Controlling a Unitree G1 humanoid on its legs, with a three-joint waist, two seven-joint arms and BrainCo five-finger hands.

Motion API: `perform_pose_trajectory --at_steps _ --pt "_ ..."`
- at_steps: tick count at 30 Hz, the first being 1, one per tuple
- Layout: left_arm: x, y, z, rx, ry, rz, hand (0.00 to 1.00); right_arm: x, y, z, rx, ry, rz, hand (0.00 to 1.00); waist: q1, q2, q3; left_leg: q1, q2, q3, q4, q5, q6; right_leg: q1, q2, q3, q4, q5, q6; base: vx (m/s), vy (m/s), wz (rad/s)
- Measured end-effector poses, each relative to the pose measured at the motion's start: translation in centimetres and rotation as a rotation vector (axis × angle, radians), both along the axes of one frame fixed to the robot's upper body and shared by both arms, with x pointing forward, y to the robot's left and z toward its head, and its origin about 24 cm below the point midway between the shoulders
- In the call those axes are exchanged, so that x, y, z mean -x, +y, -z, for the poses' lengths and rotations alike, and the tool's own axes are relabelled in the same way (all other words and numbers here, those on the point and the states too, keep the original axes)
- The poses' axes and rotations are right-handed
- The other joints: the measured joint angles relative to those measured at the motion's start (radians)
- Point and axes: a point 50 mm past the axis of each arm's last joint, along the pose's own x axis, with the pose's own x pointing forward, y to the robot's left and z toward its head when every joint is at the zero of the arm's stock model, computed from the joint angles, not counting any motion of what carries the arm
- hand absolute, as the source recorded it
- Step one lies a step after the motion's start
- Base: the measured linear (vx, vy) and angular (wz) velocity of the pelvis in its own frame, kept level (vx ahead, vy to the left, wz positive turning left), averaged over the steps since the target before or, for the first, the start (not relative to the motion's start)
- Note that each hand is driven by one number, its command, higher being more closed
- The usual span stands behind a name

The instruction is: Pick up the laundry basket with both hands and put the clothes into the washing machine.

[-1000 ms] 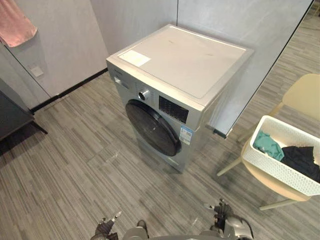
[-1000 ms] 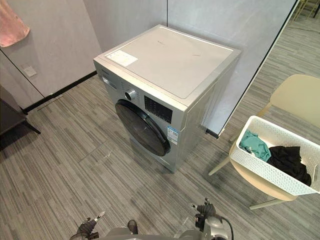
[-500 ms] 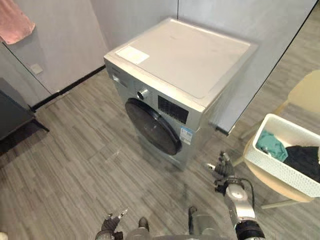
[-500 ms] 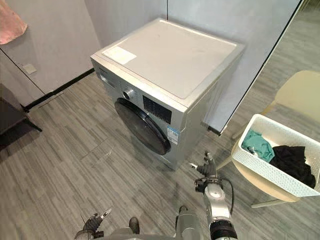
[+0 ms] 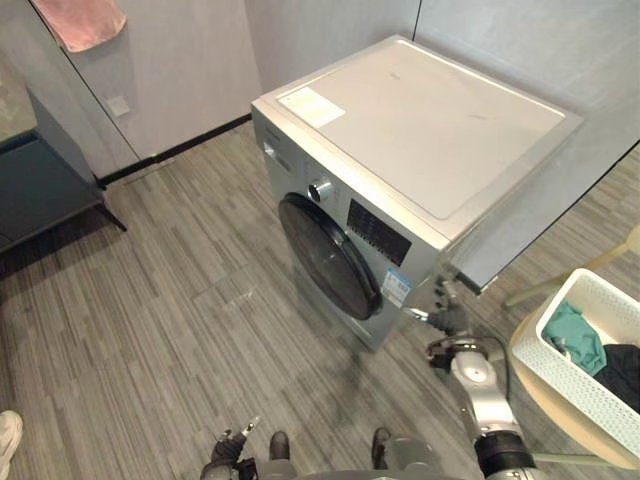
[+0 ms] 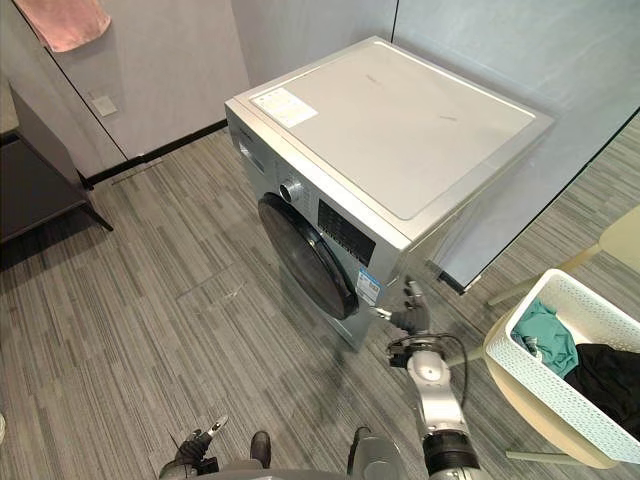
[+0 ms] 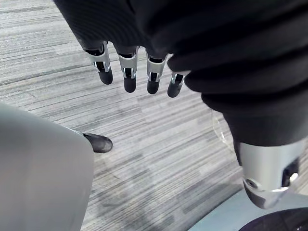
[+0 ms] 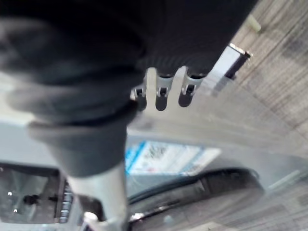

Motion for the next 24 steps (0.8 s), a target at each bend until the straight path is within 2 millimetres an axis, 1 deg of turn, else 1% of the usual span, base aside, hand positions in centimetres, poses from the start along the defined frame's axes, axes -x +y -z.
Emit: perform_pose_trajectory --at_steps 1,2,3,5,6,7,8,13,16,17,20,22,24 --pt "-0.1 -0.1 0.0 0.001 0.000 0.012 0.00 0.2 0.3 0.5 0.006 0.025 -0.025 0.00 -0.001 0.002 -0.001 -0.004 0.000 0.000 0.001 0.001 0.001 0.000 0.001 -0.001 -0.007 0.005 0.001 0.00 0.000 0.00" --pt "-0.3 -0.2 0.0 -0.001 -0.005 0.024 0.00 0.8 1.1 1.7 0.024 0.087 -0.079 0.00 0.002 0.006 -0.003 -0.015 -0.001 -0.001 0.000 0.008 0.005 0.000 0.002 -0.003 -0.026 0.018 0.000 -0.03 0.014 0.04" --pt "-0.4 -0.3 -0.1 0.001 -0.007 0.027 0.00 1.2 1.4 2.4 0.028 0.125 -0.102 0.00 0.003 0.009 -0.005 -0.019 -0.001 -0.001 -0.001 0.013 0.004 0.000 0.002 -0.004 -0.035 0.024 0.000 -0.04 0.014 0.07" --pt "-0.7 -0.7 -0.1 0.000 -0.012 0.055 0.00 2.8 2.8 4.8 0.059 0.256 -0.185 0.00 0.005 0.018 -0.005 -0.031 -0.001 -0.002 -0.007 0.027 0.002 0.000 0.003 -0.013 -0.056 0.038 -0.001 -0.05 0.006 0.10" --pt "-0.7 -0.7 -0.1 0.000 -0.012 0.057 0.00 3.2 3.2 5.2 0.068 0.280 -0.203 0.00 0.005 0.020 -0.005 -0.031 -0.001 -0.002 -0.009 0.027 0.003 -0.001 0.003 -0.015 -0.057 0.039 -0.001 -0.08 0.000 0.10" --pt "-0.7 -0.8 -0.1 0.000 -0.011 0.064 0.00 3.8 3.7 5.9 0.078 0.323 -0.229 0.00 0.004 0.025 -0.007 -0.028 0.000 -0.002 -0.024 0.033 0.011 -0.002 0.004 -0.017 -0.058 0.043 -0.001 -0.07 0.002 0.07" --pt "-0.8 -0.9 -0.1 0.002 -0.012 0.066 0.00 3.9 3.7 6.0 0.083 0.330 -0.237 0.00 0.004 0.026 -0.007 -0.030 0.000 -0.002 -0.027 0.033 0.011 -0.003 0.005 -0.019 -0.061 0.046 0.000 -0.08 0.011 0.03" --pt "-1.1 -1.1 -0.2 -0.005 -0.028 0.109 0.00 3.6 3.8 5.9 0.113 0.326 -0.284 0.00 0.005 0.027 -0.007 -0.044 -0.003 0.015 -0.027 0.031 0.014 -0.005 0.007 -0.005 -0.102 0.085 0.007 -0.08 0.025 -0.06" --pt "-1.0 -1.1 -0.2 -0.012 -0.024 0.125 0.00 3.4 4.6 5.7 0.118 0.315 -0.331 0.00 0.005 0.028 -0.007 -0.045 -0.003 0.027 -0.028 0.032 0.017 -0.004 0.009 0.006 -0.121 0.098 0.012 -0.07 0.022 -0.11" --pt "-1.0 -1.2 -0.2 -0.011 -0.022 0.133 0.00 3.0 5.2 5.3 0.121 0.296 -0.355 0.00 0.005 0.032 -0.007 -0.045 -0.003 0.032 -0.029 0.027 0.024 -0.004 0.010 0.009 -0.124 0.102 0.009 -0.06 0.019 -0.06" --pt "-1.1 -1.4 -0.2 -0.011 -0.023 0.151 0.00 2.2 6.0 4.4 0.103 0.247 -0.376 0.00 0.008 0.039 -0.008 -0.046 -0.003 0.039 -0.034 0.024 0.027 -0.004 0.014 0.027 -0.134 0.104 0.007 -0.05 0.015 -0.07" --pt "-1.1 -1.6 -0.2 -0.010 -0.024 0.154 0.00 1.1 6.7 3.3 0.077 0.195 -0.381 0.00 0.009 0.048 -0.009 -0.047 -0.003 0.040 -0.034 0.021 0.023 -0.003 0.019 0.037 -0.144 0.109 0.006 0.00 0.011 -0.04" --pt "-1.2 -1.7 -0.3 -0.011 -0.028 0.152 0.00 -0.4 7.2 1.7 0.058 0.130 -0.383 0.00 0.014 0.054 -0.006 -0.050 -0.003 0.040 -0.034 0.022 0.024 -0.003 0.020 0.037 -0.153 0.115 0.007 0.00 0.000 0.00"
